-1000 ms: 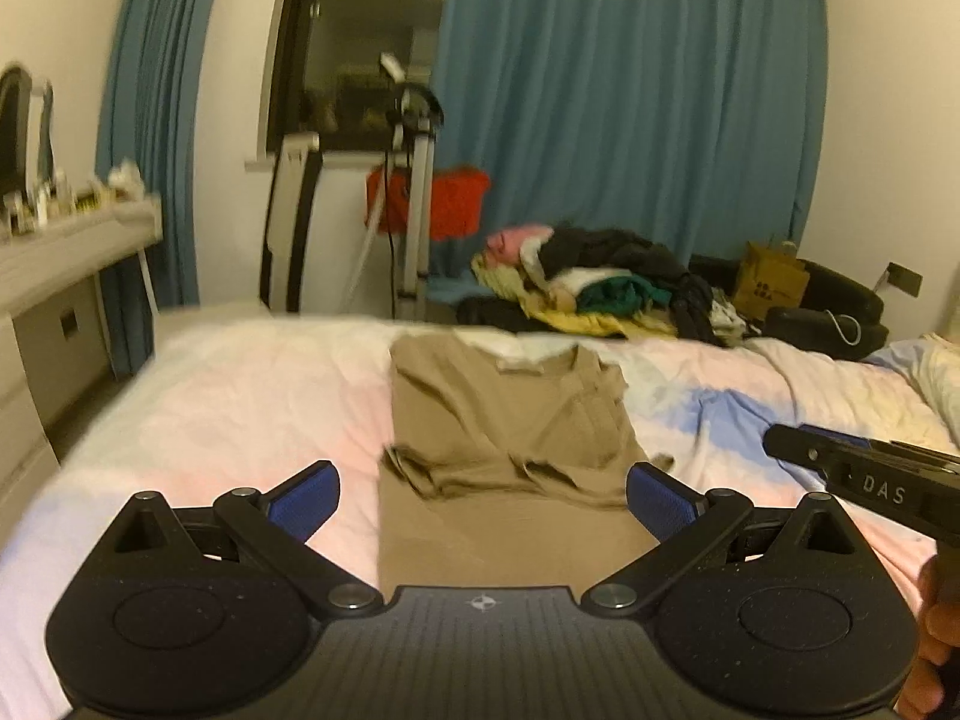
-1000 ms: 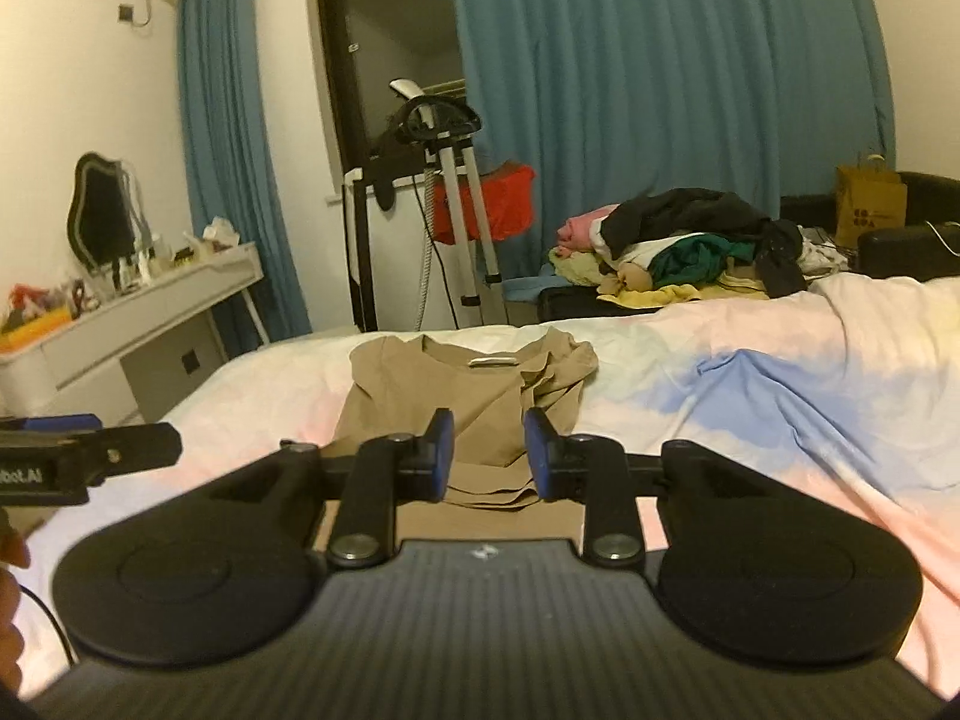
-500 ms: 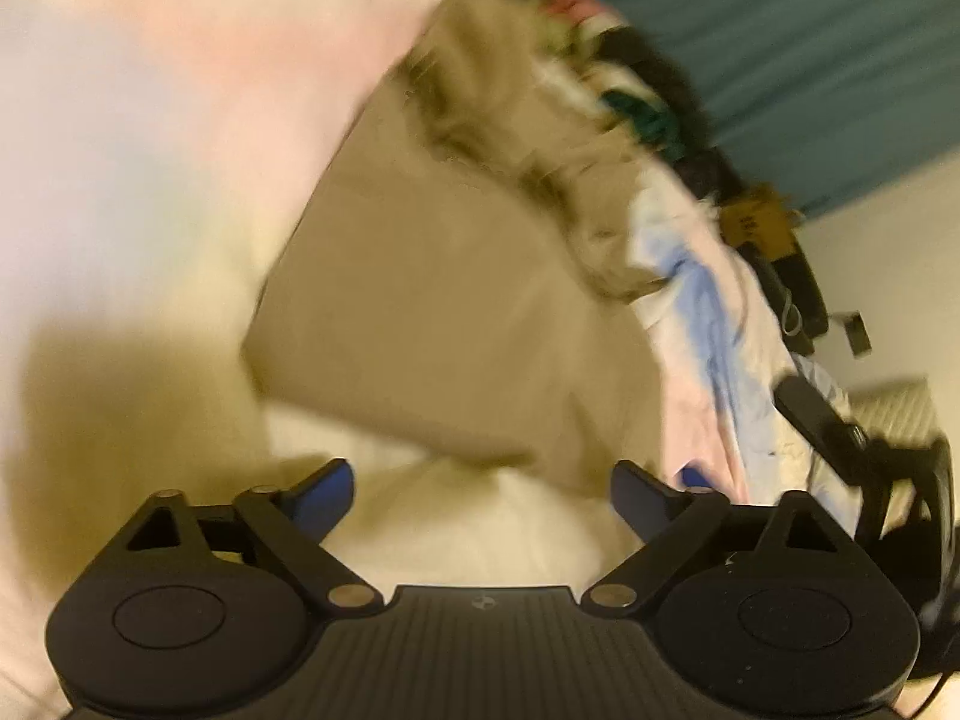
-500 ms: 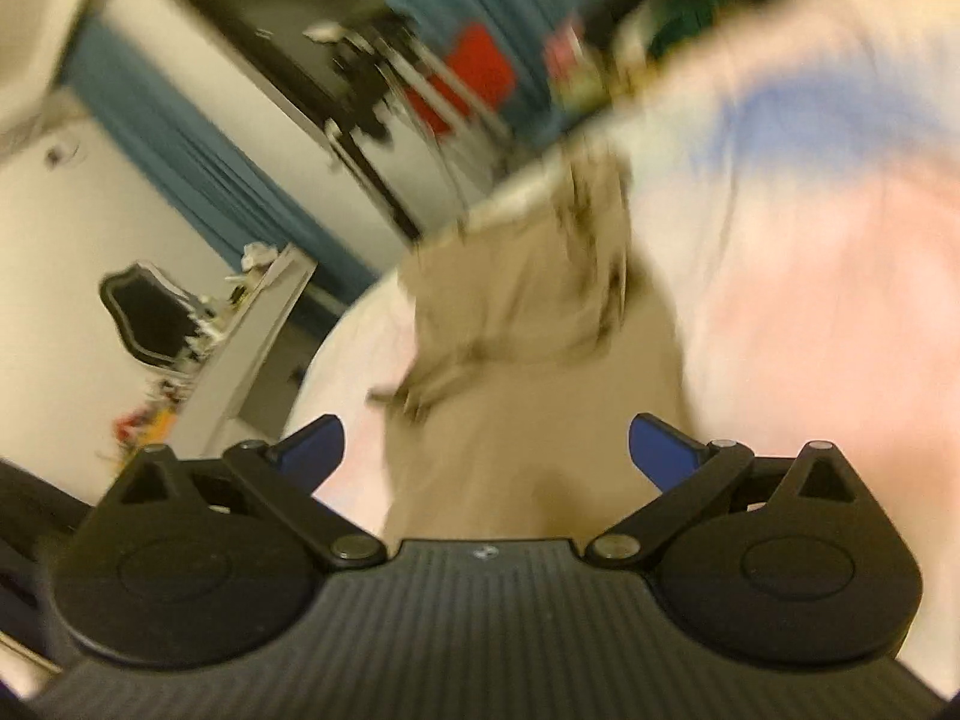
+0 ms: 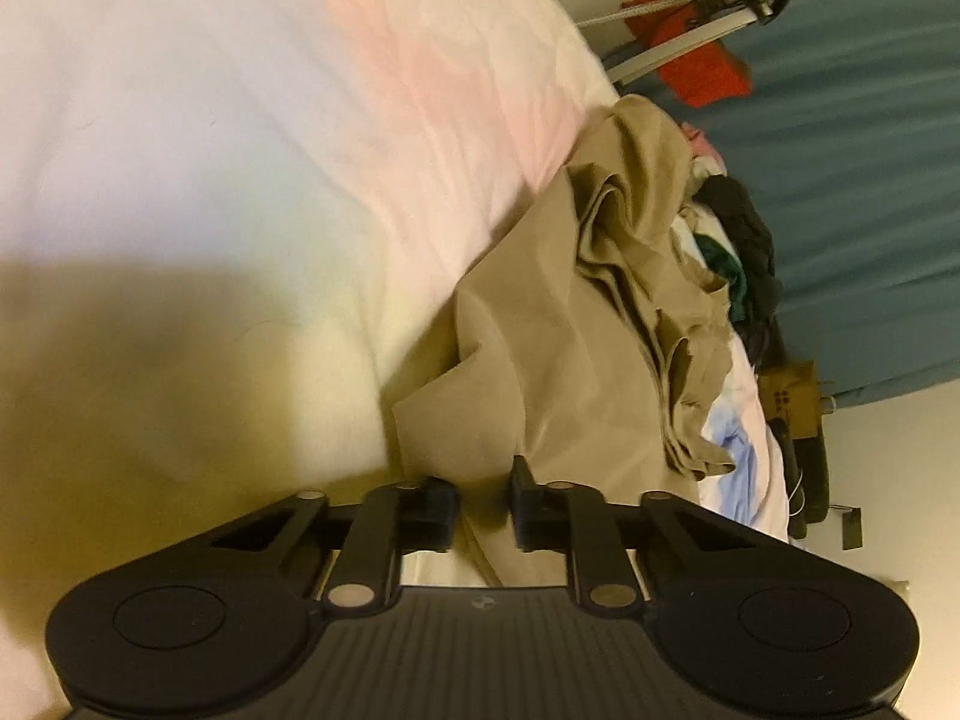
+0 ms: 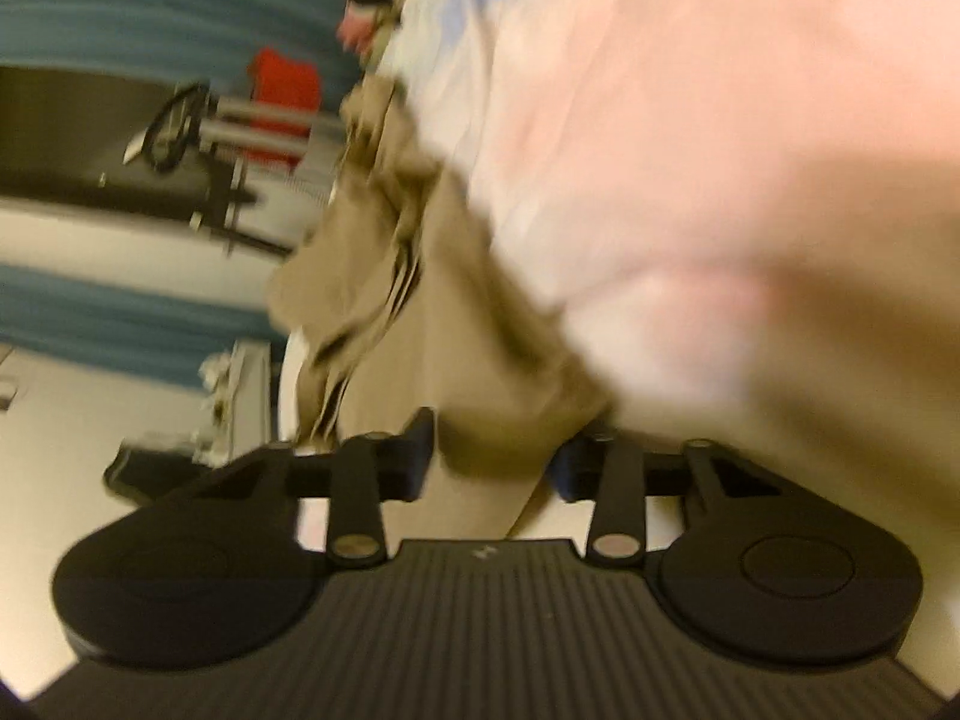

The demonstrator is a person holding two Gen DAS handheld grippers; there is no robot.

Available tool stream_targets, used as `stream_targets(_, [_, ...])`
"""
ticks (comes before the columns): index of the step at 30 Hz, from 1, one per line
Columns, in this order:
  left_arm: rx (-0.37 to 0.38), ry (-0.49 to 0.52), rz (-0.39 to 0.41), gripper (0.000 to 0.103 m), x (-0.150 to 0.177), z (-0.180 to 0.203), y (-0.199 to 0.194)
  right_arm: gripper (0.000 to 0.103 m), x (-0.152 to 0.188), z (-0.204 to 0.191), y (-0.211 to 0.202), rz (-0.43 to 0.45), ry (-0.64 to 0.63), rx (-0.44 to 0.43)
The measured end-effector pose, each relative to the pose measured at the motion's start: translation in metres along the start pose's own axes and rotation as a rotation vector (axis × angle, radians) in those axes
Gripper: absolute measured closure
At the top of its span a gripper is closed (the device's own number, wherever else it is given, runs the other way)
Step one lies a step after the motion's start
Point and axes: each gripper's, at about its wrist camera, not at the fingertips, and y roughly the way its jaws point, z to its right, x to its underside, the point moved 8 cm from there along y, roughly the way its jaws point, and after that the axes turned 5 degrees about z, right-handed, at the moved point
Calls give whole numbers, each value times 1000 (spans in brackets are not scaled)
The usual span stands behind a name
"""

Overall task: Fold clothes
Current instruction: 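Lower both grippers onto the folded beige shirt's edge, then grasp the shirt edge with both grippers and fold it over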

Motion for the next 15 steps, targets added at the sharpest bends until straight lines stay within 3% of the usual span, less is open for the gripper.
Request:
stream_targets(2, [20, 42, 30, 91, -4, 7, -8, 84, -5, -4, -2, 23, -18, -11])
stream_targets(4, [54, 58, 59, 92, -8, 13, -19, 89, -10, -8, -5, 46, -35, -23])
stream_targets(9, [114, 123, 128, 94, -13, 30, -53, 91, -22, -19, -10, 104, -79, -51])
stream_targets(15, [186, 205, 176, 95, 5, 60, -106, 92, -22, -47, -59, 162, -89, -151])
